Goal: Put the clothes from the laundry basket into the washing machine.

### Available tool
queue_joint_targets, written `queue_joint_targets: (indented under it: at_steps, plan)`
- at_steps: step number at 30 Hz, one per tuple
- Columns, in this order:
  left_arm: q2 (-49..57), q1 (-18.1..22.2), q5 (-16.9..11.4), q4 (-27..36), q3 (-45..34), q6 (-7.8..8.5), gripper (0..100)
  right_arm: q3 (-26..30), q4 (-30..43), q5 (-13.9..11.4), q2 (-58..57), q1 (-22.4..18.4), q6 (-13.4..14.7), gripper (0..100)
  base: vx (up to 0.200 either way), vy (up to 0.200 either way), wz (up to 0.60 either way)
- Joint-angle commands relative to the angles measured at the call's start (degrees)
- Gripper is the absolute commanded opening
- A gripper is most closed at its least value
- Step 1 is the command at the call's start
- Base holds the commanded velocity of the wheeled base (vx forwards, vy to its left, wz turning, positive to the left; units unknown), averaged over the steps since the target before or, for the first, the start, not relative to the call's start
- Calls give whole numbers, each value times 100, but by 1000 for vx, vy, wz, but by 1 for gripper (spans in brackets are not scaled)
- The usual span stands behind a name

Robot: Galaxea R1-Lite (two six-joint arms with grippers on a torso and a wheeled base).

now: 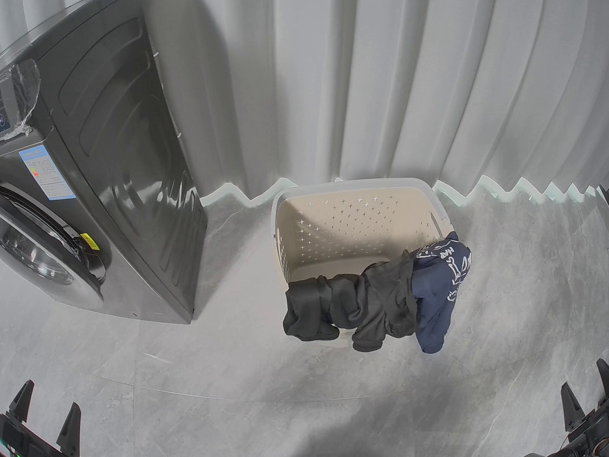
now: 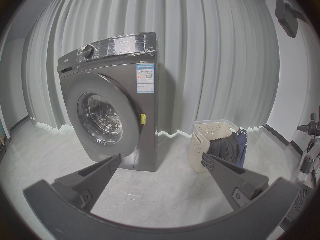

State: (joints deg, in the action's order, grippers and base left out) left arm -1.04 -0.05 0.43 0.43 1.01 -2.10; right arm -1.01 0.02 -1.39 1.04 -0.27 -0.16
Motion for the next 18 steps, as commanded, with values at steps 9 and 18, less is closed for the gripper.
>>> queue_joint_targets:
  at_steps: [9,18]
  plan:
    - [95,5,1,1,-84,8,100,101,-2,-2,-104,0,-2,100,0,200,0]
    - [95,5,1,1,-84,8,100,101,-2,-2,-104,0,-2,100,0,200,0]
